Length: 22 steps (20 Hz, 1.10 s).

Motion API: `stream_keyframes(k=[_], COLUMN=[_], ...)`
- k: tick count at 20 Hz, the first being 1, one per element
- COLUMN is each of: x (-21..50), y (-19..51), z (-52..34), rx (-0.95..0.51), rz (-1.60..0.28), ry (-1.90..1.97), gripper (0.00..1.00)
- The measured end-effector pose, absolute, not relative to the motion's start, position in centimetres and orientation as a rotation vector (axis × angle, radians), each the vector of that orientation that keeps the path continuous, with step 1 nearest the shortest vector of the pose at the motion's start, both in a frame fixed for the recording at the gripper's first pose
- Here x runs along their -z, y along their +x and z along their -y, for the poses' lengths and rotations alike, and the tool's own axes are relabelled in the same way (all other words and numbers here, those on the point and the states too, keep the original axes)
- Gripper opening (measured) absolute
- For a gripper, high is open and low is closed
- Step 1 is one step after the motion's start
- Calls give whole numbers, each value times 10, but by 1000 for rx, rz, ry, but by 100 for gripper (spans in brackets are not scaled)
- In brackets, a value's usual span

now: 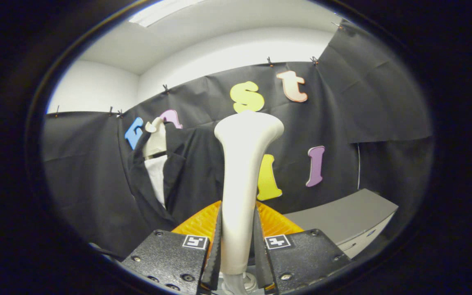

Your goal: Iron the clothes twice with a garment steamer, once on the left side and once on the right side.

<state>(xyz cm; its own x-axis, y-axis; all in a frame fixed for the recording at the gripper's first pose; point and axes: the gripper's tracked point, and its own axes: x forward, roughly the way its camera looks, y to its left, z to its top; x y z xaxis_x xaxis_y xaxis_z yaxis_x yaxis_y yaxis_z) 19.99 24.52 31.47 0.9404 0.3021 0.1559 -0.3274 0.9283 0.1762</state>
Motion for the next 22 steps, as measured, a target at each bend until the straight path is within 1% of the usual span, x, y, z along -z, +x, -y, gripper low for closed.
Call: stream_keyframes(k=[3, 11, 16, 22], x=[-323, -336, -328, -293], y=[200, 214, 236, 245], z=[-283, -363, -384, -392], rx=[-372, -441, -436, -442], rz=[137, 129, 84, 5], ry=[181, 118, 102, 86], gripper=[38, 37, 38, 38])
